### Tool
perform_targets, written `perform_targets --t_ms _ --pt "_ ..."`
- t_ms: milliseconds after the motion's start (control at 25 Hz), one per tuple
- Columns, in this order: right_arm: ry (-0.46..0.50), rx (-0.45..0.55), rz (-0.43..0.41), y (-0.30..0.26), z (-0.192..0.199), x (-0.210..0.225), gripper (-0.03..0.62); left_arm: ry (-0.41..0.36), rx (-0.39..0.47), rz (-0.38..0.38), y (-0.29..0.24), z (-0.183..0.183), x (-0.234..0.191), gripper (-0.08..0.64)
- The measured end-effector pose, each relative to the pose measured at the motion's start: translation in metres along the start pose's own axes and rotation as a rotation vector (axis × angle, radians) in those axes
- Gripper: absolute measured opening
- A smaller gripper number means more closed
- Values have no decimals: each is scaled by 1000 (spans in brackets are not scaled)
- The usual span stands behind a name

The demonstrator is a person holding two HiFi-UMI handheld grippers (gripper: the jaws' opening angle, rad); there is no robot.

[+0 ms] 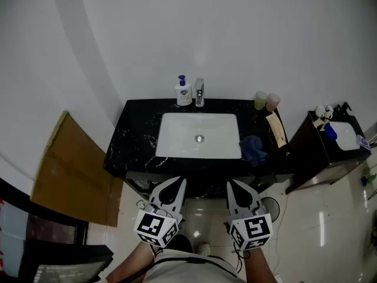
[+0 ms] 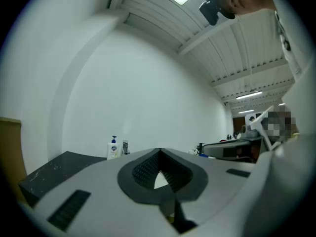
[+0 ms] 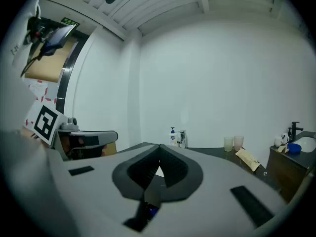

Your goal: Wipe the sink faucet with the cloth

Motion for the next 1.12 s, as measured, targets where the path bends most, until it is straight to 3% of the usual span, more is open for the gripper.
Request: perform_targets --t_ms 320,600,880,1120 --pt "13 -25 -1 -48 3 34 2 -18 -31 -7 -45 21 -23 2" --pt "23 -50 37 -135 3 72 2 -11 -63 6 -122 46 -78 2" --pt "2 -57 79 -217 -10 97 2 8 -76 71 -193 58 -129 2" --pt "-9 -53 105 -255 -13 110 2 16 -80 127 -236 65 -155 2"
Point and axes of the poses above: the fingertips, and each gripper's own axes: y backward along the fingers, x to its right, z out of its underside, the point moved 6 cm from there along y, backward along the fingers, and after that the axes turned 13 degrees about -y, right-handed, at the moved point
